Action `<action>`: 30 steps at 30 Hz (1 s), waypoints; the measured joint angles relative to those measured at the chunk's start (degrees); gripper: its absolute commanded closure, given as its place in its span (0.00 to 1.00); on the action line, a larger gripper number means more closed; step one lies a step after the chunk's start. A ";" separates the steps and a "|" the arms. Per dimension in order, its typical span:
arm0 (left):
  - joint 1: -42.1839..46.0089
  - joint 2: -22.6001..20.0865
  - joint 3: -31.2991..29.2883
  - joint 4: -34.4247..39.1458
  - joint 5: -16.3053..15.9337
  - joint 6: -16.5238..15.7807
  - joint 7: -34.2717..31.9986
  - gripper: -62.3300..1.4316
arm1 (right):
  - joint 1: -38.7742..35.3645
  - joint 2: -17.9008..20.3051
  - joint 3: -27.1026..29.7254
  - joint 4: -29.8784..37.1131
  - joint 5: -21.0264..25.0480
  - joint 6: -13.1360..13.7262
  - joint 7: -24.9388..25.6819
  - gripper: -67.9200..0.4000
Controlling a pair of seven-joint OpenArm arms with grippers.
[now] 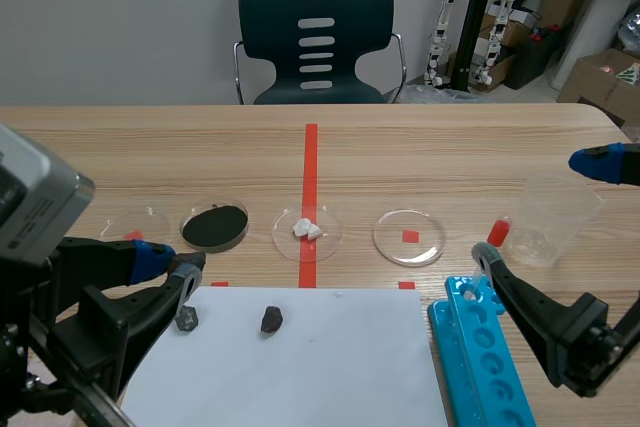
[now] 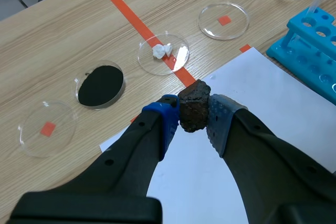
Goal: Put the right mineral back
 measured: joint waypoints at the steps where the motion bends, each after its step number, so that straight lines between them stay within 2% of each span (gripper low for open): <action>1: 0.00 0.00 0.00 0.00 0.00 0.00 0.00 0.78 | 0.00 0.00 0.00 0.00 0.00 0.00 0.00 0.00; 6: 0.00 0.00 0.00 0.00 0.13 0.00 0.00 0.78 | 0.00 0.00 0.00 0.00 0.00 0.00 0.00 0.00; 9: 0.00 0.00 0.00 0.00 2.73 0.00 0.00 0.78 | 0.00 0.00 0.00 0.00 0.00 0.00 0.00 0.00; 30: 0.00 0.02 0.00 0.00 2.69 -0.02 0.09 0.78 | 0.00 0.00 0.00 0.00 0.00 0.00 0.00 0.00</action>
